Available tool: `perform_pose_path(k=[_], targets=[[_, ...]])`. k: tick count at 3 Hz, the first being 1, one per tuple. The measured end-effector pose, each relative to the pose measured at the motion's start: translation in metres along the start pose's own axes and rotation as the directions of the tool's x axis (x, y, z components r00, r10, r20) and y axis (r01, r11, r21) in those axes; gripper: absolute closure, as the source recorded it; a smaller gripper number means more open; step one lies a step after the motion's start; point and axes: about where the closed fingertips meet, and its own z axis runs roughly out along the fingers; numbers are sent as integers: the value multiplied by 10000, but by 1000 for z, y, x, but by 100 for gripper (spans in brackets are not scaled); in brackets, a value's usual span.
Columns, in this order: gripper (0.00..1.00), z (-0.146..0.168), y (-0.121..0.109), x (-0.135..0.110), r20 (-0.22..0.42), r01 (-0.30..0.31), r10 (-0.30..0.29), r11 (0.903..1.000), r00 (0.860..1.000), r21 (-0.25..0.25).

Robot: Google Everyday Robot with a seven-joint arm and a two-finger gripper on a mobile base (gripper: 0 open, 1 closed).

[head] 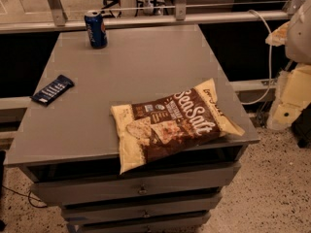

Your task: Knock pepsi can over

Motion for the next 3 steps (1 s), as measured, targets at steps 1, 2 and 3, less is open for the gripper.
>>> perform_pose_path(k=[1,2,3], targets=[[0,0,0,0,0,0,0,10000,10000,0],[0,2,-2,-6,268,37,-40,10000,9996,84],[0,26,-15,-46,1426,129,-134,9999,9897,44]])
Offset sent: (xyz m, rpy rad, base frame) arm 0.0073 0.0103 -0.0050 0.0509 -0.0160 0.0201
